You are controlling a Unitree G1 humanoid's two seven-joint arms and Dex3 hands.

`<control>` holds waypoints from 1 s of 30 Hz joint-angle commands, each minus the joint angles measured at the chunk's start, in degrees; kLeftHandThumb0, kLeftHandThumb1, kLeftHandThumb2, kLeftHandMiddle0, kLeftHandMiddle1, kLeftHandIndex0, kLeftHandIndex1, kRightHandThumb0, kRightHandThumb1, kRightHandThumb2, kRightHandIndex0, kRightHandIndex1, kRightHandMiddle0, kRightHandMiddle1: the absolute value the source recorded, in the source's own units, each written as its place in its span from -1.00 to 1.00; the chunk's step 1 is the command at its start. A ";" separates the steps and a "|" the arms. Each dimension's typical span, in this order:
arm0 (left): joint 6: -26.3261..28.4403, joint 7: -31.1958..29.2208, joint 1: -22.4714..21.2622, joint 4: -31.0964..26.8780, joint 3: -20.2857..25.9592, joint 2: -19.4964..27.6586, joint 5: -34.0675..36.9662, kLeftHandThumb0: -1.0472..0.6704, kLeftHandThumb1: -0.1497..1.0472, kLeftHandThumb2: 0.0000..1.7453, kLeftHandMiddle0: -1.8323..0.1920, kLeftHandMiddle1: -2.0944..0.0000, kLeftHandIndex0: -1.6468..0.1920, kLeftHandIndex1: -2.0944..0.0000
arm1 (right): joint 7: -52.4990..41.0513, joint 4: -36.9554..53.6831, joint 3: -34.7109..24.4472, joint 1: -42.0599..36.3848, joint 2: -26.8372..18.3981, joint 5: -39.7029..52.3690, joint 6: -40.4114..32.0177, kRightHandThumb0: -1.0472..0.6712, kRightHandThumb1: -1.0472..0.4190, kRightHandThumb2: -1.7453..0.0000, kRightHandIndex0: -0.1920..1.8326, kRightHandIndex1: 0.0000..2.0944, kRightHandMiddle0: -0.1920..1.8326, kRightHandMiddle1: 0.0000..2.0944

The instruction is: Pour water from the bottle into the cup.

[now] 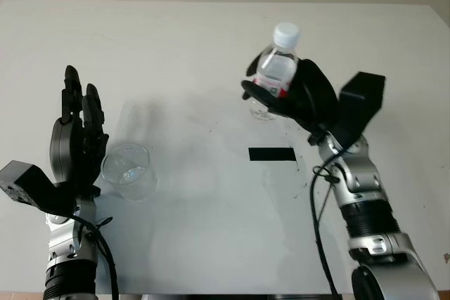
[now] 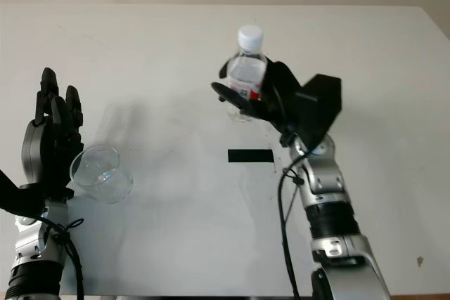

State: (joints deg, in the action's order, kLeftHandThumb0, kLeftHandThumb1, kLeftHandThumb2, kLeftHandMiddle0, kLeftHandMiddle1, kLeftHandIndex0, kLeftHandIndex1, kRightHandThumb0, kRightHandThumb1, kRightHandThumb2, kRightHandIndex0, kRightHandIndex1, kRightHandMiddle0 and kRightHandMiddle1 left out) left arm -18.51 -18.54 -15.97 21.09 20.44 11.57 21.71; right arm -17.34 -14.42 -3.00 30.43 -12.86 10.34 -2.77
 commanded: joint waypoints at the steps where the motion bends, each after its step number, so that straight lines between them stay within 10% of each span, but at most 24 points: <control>1: -0.11 -0.52 2.09 1.42 -0.02 -1.18 0.58 -0.62 1.00 -0.30 1.00 1.00 1.00 1.00 | -0.44 3.71 -1.28 -1.38 -0.87 1.02 -0.62 -0.26 -1.00 0.58 0.11 1.00 -0.20 1.00; 30: 1.37 -1.22 3.34 -1.00 1.01 0.23 0.92 -0.63 1.00 -0.26 1.00 1.00 1.00 1.00 | 1.71 10.62 -1.22 -9.84 0.81 1.14 -14.38 -0.33 -1.00 0.62 0.07 1.00 -0.23 1.00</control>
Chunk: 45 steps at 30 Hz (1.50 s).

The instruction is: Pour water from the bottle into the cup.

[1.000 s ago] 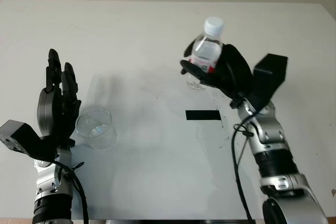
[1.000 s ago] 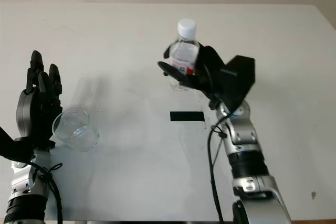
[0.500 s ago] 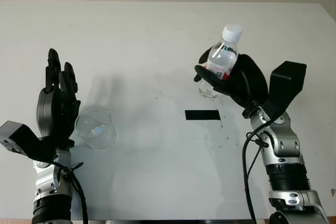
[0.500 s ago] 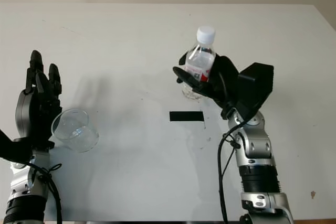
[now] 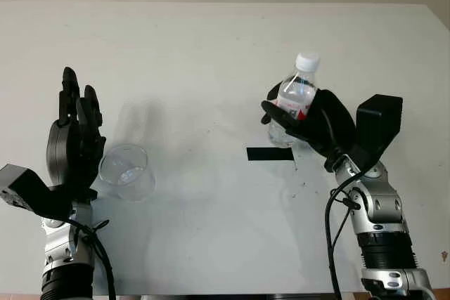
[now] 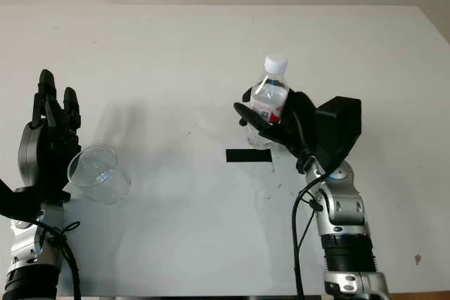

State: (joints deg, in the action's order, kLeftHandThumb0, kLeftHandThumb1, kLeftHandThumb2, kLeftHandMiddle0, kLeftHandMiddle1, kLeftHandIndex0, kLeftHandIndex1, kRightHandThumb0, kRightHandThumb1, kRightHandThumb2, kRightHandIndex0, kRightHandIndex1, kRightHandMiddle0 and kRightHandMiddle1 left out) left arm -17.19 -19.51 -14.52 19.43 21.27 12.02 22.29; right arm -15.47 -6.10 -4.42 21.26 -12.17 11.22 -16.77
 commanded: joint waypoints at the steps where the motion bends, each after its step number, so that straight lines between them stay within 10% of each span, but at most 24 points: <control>1: 0.05 -0.40 1.86 0.71 0.21 -0.18 0.42 -0.63 1.00 -0.26 1.00 1.00 1.00 1.00 | -0.32 2.81 0.29 -1.18 0.12 0.28 -0.48 -0.33 -1.00 0.62 0.07 1.00 -0.23 1.00; 13: 0.46 -0.31 2.02 0.12 -0.09 -0.25 -0.09 -0.63 1.00 -0.25 1.00 1.00 1.00 1.00 | 0.76 3.37 0.06 -2.59 0.58 0.41 -2.33 -0.34 -1.00 0.63 0.03 1.00 -0.27 1.00; 29: 0.62 -0.20 1.88 0.33 0.23 -0.05 0.23 -0.62 1.00 -0.24 1.00 1.00 1.00 1.00 | -2.35 -15.38 1.16 -0.15 -0.42 -6.25 20.31 -0.49 -1.00 0.78 -0.27 0.84 -0.42 0.76; 45: 0.32 -0.71 1.58 1.04 0.49 0.28 0.27 -0.62 1.00 -0.24 1.00 1.00 1.00 1.00 | -4.33 -16.80 1.18 -2.09 0.62 -4.57 21.44 -0.50 -1.00 0.78 -0.33 0.80 -0.46 0.67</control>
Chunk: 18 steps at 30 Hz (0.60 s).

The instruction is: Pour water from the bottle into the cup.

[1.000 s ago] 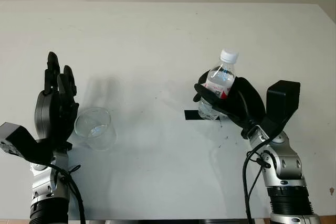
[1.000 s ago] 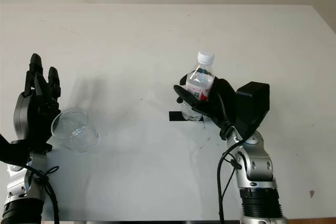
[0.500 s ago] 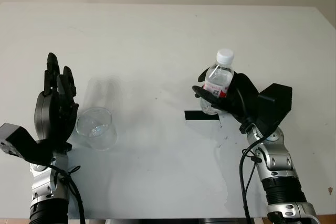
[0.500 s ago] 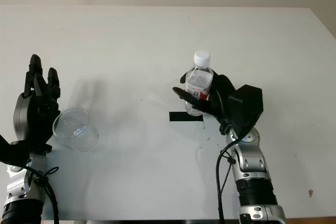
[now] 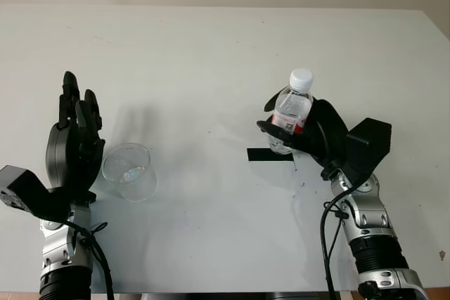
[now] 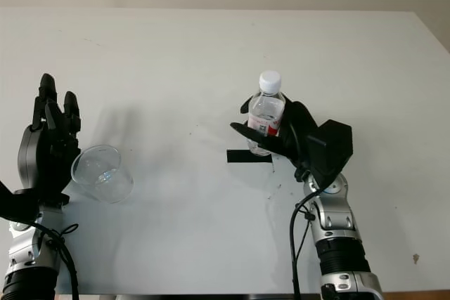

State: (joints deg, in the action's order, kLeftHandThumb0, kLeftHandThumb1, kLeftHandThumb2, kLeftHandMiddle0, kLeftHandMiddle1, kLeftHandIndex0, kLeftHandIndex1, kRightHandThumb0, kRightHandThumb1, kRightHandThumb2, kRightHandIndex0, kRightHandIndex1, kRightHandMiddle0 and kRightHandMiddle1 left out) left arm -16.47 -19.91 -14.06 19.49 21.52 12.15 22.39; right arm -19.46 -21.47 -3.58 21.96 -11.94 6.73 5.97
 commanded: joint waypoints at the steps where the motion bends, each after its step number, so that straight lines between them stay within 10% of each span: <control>1: -0.33 -0.26 1.11 0.99 0.30 0.15 0.20 -0.62 1.00 -0.24 1.00 1.00 1.00 1.00 | -0.31 -1.08 0.12 -3.20 0.56 0.38 -1.78 -0.50 -1.00 0.80 -0.39 0.74 -0.50 0.61; 6: -0.41 -0.85 0.95 1.42 0.50 0.41 0.60 -0.62 1.00 -0.24 1.00 1.00 1.00 1.00 | -0.84 -1.62 -0.58 -4.50 0.82 1.41 -0.45 -0.53 -1.00 0.89 -0.46 0.16 -0.53 0.15; 8: -0.41 -0.99 0.79 1.67 0.49 0.52 0.65 -0.62 1.00 -0.25 1.00 1.00 1.00 1.00 | -0.49 -2.27 -0.24 -5.11 0.33 0.02 1.34 -0.55 -1.00 0.92 -0.44 -0.58 -0.51 -0.47; 10: -0.49 -0.77 0.70 1.69 0.42 0.48 0.46 -0.62 1.00 -0.25 1.00 1.00 1.00 1.00 | 0.05 -2.42 -0.19 -5.65 0.16 -0.93 2.15 -0.63 -1.00 0.92 -0.59 -0.90 -0.56 -0.78; 18: -0.86 -0.54 0.64 1.84 0.16 0.12 0.33 -0.62 1.00 -0.25 1.00 1.00 1.00 1.00 | 0.85 -3.87 -1.23 -6.94 -0.06 -1.92 6.99 -0.73 -0.99 0.94 -0.95 -0.99 -0.77 -0.98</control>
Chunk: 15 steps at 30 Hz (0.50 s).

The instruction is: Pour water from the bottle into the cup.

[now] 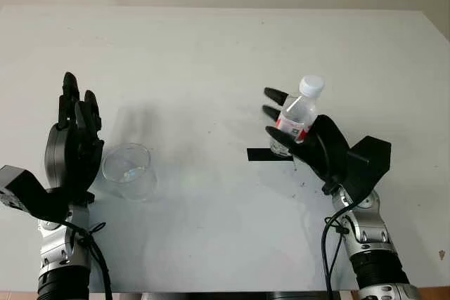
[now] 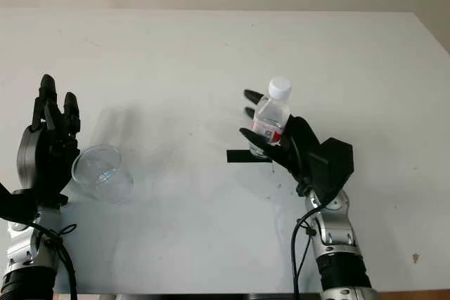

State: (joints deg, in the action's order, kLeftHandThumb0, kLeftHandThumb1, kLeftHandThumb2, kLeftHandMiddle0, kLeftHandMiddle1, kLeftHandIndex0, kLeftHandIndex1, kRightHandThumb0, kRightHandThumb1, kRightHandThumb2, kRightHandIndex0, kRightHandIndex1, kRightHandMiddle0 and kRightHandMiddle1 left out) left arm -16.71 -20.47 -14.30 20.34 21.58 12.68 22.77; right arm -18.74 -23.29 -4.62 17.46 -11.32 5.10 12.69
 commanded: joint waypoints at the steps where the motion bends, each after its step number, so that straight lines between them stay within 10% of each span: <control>1: -0.58 0.08 0.86 0.97 0.07 -0.46 -0.04 -0.62 1.00 -0.25 1.00 1.00 1.00 1.00 | 0.08 -2.30 -0.32 -2.47 -0.78 -0.28 0.77 -0.74 -0.98 0.94 -0.97 -0.99 -0.79 -0.98; 15: -1.12 0.18 0.33 2.04 0.17 -0.20 0.09 -0.62 1.00 -0.24 1.00 1.00 1.00 1.00 | 5.64 -7.19 -1.20 -0.32 -2.74 -4.30 13.08 -0.93 -0.85 0.95 -1.00 -1.00 -1.00 -1.00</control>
State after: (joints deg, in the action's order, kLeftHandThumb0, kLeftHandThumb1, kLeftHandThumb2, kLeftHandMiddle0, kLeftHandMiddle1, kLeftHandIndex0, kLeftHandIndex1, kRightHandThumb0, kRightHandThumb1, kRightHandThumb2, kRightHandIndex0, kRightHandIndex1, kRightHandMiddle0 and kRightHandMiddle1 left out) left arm -17.15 -19.99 -14.62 21.04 21.55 12.80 22.76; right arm -13.18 -29.41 -5.33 17.85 -13.64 0.45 24.56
